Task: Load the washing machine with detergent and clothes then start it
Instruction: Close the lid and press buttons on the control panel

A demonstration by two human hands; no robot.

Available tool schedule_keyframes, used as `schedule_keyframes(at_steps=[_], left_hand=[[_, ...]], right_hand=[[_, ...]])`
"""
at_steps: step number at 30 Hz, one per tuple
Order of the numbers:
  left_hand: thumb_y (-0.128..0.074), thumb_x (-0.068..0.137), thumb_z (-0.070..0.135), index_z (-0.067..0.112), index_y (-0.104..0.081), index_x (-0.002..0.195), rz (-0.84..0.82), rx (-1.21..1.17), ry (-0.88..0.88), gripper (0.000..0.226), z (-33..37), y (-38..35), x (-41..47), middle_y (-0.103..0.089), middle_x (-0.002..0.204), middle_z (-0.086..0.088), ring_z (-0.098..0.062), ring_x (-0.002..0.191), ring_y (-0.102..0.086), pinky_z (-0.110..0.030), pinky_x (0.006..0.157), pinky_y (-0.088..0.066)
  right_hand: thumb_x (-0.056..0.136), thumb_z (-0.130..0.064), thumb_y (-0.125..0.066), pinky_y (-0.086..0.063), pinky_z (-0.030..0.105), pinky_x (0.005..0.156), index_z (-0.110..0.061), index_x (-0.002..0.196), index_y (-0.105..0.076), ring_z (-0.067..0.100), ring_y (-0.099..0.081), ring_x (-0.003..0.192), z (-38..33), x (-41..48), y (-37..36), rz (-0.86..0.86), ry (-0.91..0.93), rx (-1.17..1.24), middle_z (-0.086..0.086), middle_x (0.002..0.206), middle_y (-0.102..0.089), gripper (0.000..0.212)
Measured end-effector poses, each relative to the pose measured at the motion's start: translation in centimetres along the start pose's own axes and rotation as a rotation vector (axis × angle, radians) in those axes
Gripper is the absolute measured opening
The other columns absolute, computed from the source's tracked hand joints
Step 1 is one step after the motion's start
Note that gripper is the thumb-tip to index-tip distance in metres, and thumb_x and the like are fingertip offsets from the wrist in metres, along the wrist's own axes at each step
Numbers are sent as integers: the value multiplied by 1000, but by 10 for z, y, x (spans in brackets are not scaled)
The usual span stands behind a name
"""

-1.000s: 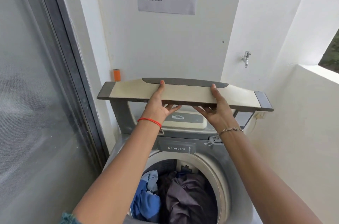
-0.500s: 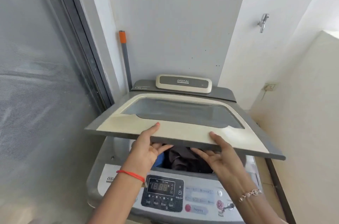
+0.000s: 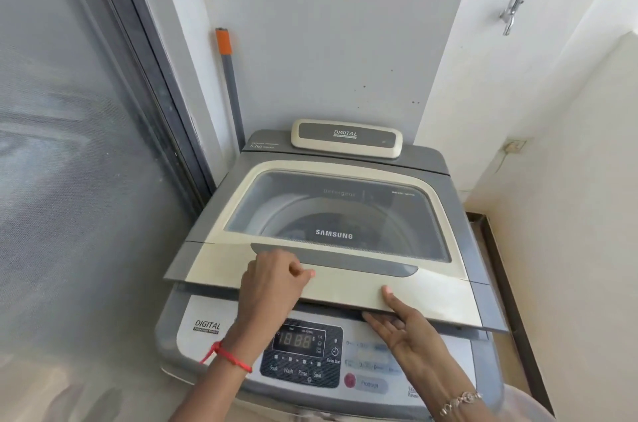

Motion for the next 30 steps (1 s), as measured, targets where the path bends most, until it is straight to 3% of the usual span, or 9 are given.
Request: schedule_keyframes(at_steps=[3,6,9,11,15,21,25,28,30], left_hand=[[-66,76,49,27,-55,125,-212,194,-325,55,16,-16,25,-50,129,12,-10,123,-42,-30,101,-29],[-55,85,50,21,-62,112,-301,185,-337,40,17,-31,47,-57,117,6,-14,119,-43,-29,88,-14],[-59,85,41,14,-67,89,-397,-64,-243,29,12,-35,57,-61,92,1,-23,106,-48,-32,87,-29],[-62,84,38,11,-67,82,-432,-137,-226,27,12,-32,59,-59,81,1,-23,97,-49,-33,78,-38],[-63,84,36,6,-66,79,-447,-129,-234,31,15,-31,58,-56,73,-3,-19,78,-48,-27,58,-31],[-62,85,37,18,-61,73,-502,-119,-211,22,7,-45,57,-47,67,8,-17,78,-45,-26,59,-30],[-63,85,36,19,-59,67,-513,-130,-215,25,3,-50,57,-45,59,6,-10,61,-41,-25,52,-26],[-64,84,35,21,-60,67,-522,-150,-212,22,3,-48,56,-55,67,1,-16,72,-47,-27,58,-31],[-64,84,33,16,-68,78,-535,-172,-205,18,4,-47,57,-67,84,-7,-22,87,-55,-30,71,-39]], right_hand=[[81,-2,-64,-53,45,87,4,99,-55,31,-62,86,-1,1,1,2,12,-9,20,97,-61,21],[80,-1,-65,-54,42,76,4,106,-54,33,-63,88,-2,1,2,-1,15,-22,22,100,-62,28],[81,-1,-64,-60,42,65,5,111,-53,34,-64,90,-3,0,2,-2,17,-44,24,104,-63,32],[82,1,-62,-61,40,63,7,107,-54,36,-66,85,-6,-3,5,-19,-1,-77,27,101,-64,27],[83,9,-55,-61,35,56,16,88,-56,36,-72,64,-20,-14,18,-59,-56,-261,33,76,-69,9],[80,10,-58,-61,31,64,22,89,-61,34,-73,68,-36,-14,25,-37,-1,-458,32,81,-71,15],[80,12,-56,-61,29,60,19,89,-61,30,-73,64,-44,-4,16,-31,43,-425,28,74,-71,12],[79,12,-58,-61,30,62,19,90,-61,30,-73,65,-46,5,13,-32,65,-433,26,73,-72,13],[77,12,-61,-61,30,63,18,88,-62,30,-73,66,-45,9,11,-30,70,-468,25,73,-72,13]])
Point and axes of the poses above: each hand's wrist, its own x-axis towards the middle knuckle, its own y-axis out of the back of the hand, z = x × y, the point moved 1 cm from there along x, towards the middle knuckle
